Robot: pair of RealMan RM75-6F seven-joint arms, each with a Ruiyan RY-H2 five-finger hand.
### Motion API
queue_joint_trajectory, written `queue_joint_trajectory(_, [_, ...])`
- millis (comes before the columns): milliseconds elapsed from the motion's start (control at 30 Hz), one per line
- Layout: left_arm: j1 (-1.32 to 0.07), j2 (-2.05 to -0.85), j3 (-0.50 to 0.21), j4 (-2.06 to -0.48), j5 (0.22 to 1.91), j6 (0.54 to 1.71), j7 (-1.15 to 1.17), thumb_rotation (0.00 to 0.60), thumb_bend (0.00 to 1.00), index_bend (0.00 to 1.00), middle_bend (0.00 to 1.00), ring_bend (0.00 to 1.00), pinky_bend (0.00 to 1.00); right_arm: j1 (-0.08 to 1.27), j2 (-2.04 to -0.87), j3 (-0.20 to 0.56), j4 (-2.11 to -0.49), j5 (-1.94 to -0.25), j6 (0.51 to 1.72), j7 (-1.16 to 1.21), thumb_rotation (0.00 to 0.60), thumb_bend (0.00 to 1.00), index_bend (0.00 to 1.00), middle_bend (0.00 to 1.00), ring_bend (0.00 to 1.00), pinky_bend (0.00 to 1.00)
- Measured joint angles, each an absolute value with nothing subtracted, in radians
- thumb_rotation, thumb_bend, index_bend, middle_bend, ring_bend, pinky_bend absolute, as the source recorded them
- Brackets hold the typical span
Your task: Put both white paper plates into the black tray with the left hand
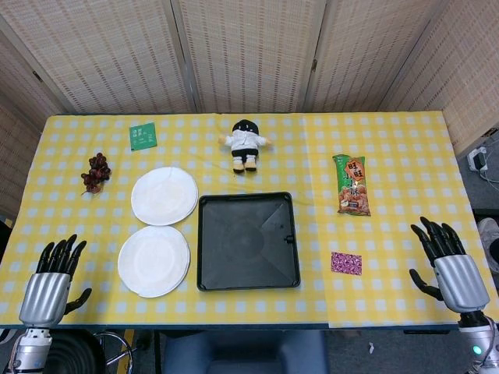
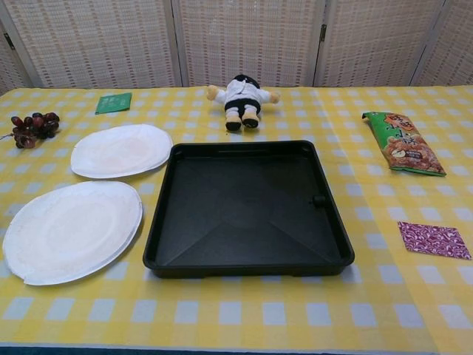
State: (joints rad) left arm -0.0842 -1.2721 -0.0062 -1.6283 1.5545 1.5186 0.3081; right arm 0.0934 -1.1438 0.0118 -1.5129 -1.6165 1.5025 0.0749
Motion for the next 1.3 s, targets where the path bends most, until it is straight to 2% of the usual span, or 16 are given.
queue_joint_trajectory(400, [-0.091, -1.279, 0.014, -1.635, 1.589, 1.503, 0.306, 0.6, 0.25, 0.0, 0.0, 0.0, 0.0, 0.067, -1.132, -0.002, -1.521, -1.664, 1.571, 0.079, 0.6, 0.37, 0.0, 0.0, 0.0, 0.0])
queue_joint_trajectory(467, [-0.089, -1.282, 0.018, -1.639, 1.598, 1.507, 0.296, 0.6, 0.25, 0.03, 0.05, 0.02, 0.07, 0.064, -1.13, -0.005, -1.523, -1.669, 1.574, 0.082, 0.6, 0.37, 0.0, 0.0, 0.0, 0.0])
queue_joint_trajectory(500, [-0.088, -1.287, 0.02, -1.639, 1.608, 1.513, 0.29, 0.6, 0.25, 0.07, 0.14, 0.07, 0.17, 0.064, -1.129, -0.006, -1.524, -1.671, 1.574, 0.083, 0.6, 0.37, 0.0, 0.0, 0.0, 0.0])
queue_joint_trajectory(567, [-0.086, -1.302, 0.024, -1.631, 1.636, 1.533, 0.277, 0.6, 0.25, 0.19, 0.37, 0.26, 0.44, 0.064, -1.128, -0.008, -1.526, -1.678, 1.576, 0.082, 0.6, 0.37, 0.0, 0.0, 0.0, 0.0])
queue_joint_trajectory(633, [-0.085, -1.32, 0.027, -1.612, 1.672, 1.557, 0.265, 0.6, 0.25, 0.33, 0.71, 0.58, 0.74, 0.062, -1.128, -0.011, -1.529, -1.684, 1.58, 0.079, 0.6, 0.37, 0.0, 0.0, 0.0, 0.0])
queue_joint_trajectory(667, [-0.084, -1.332, 0.028, -1.598, 1.693, 1.572, 0.259, 0.6, 0.25, 0.39, 0.85, 0.72, 0.85, 0.061, -1.128, -0.012, -1.531, -1.688, 1.583, 0.078, 0.6, 0.37, 0.0, 0.0, 0.0, 0.0])
queue_joint_trajectory(700, [-0.083, -1.349, 0.031, -1.575, 1.723, 1.595, 0.252, 0.6, 0.25, 0.44, 0.96, 0.86, 0.94, 0.06, -1.128, -0.013, -1.532, -1.69, 1.584, 0.078, 0.6, 0.37, 0.0, 0.0, 0.0, 0.0])
queue_joint_trajectory(733, [-0.082, -1.362, 0.035, -1.557, 1.745, 1.611, 0.244, 0.6, 0.25, 0.48, 1.0, 0.95, 1.0, 0.06, -1.128, -0.014, -1.532, -1.692, 1.585, 0.077, 0.6, 0.37, 0.0, 0.0, 0.0, 0.0])
queue_joint_trajectory(933, [-0.084, -1.392, 0.07, -1.536, 1.8, 1.612, 0.209, 0.6, 0.25, 0.59, 1.0, 1.0, 1.0, 0.06, -1.128, -0.018, -1.534, -1.698, 1.582, 0.074, 0.6, 0.37, 0.0, 0.0, 0.0, 0.0])
queue_joint_trajectory(1300, [-0.089, -1.525, 0.119, -1.391, 1.844, 1.541, 0.228, 0.6, 0.26, 0.54, 1.0, 1.0, 1.0, 0.057, -1.126, -0.017, -1.536, -1.698, 1.587, 0.076, 0.6, 0.37, 0.0, 0.0, 0.0, 0.0])
